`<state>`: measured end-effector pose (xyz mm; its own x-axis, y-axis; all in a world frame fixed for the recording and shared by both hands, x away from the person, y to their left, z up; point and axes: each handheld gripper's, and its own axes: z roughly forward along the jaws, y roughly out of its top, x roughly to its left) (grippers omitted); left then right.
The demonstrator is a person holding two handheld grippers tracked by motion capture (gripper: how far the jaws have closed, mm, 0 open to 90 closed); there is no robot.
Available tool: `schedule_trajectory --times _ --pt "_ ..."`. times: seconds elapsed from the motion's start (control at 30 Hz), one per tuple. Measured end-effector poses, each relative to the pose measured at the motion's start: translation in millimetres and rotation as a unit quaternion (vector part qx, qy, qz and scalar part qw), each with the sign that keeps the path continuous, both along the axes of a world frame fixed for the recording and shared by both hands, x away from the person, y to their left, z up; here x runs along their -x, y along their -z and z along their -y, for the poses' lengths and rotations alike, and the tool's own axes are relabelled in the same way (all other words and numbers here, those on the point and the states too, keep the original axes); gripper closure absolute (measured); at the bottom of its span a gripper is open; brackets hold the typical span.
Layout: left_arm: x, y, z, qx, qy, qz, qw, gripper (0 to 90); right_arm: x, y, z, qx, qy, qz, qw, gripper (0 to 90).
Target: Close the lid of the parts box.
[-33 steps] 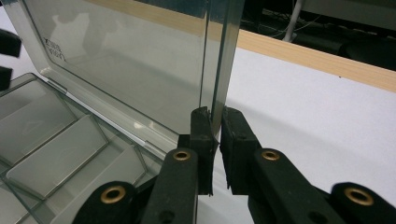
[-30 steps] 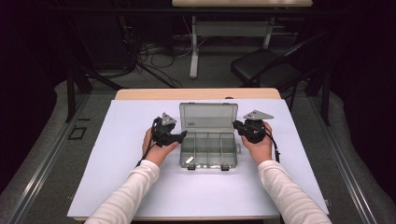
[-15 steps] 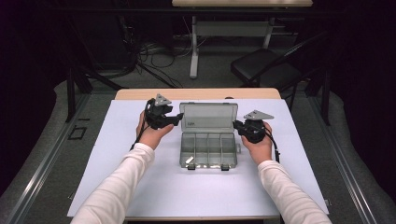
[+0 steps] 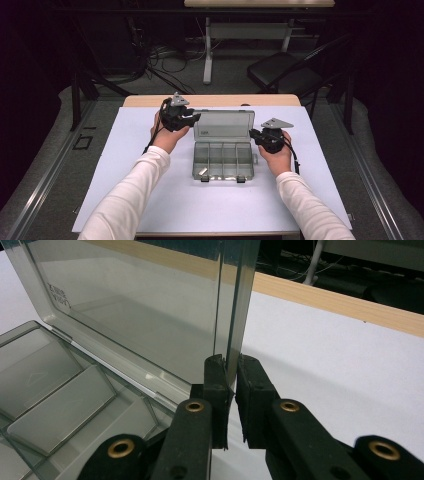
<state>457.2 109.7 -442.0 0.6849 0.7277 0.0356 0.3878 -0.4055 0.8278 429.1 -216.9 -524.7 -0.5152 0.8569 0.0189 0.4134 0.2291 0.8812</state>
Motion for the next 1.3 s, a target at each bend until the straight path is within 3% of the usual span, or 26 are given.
schedule_trajectory --times 0.4,0.67,0.87,0.97,1.03,1.3 --pt "0.7 -1.4 -3.3 -0.013 0.000 0.005 0.9999 77.2 -0.1 -0.2 0.3 -0.003 0.000 -0.002 1.0000 83.3" --pt "4.0 -0.1 -5.0 -0.008 0.001 0.011 0.9999 79.1 1.1 -4.9 1.6 -0.035 0.001 -0.021 0.9992 61.3" --pt "9.8 0.2 -5.6 -0.010 0.003 0.018 0.9998 79.3 6.1 -16.1 5.2 -0.053 0.004 -0.025 0.9983 56.7" --pt "12.5 0.3 -5.7 -0.015 0.005 0.023 0.9996 79.6 11.3 -24.6 6.2 -0.067 -0.001 -0.031 0.9973 57.7" --pt "13.9 0.1 -5.6 -0.016 0.006 0.025 0.9995 79.6 14.4 -31.5 6.6 -0.061 -0.004 -0.027 0.9977 60.1" --pt "19.9 1.0 -5.8 -0.020 0.008 0.034 0.9992 80.0 21.9 -63.5 11.4 -0.050 0.012 -0.018 0.9985 81.8"
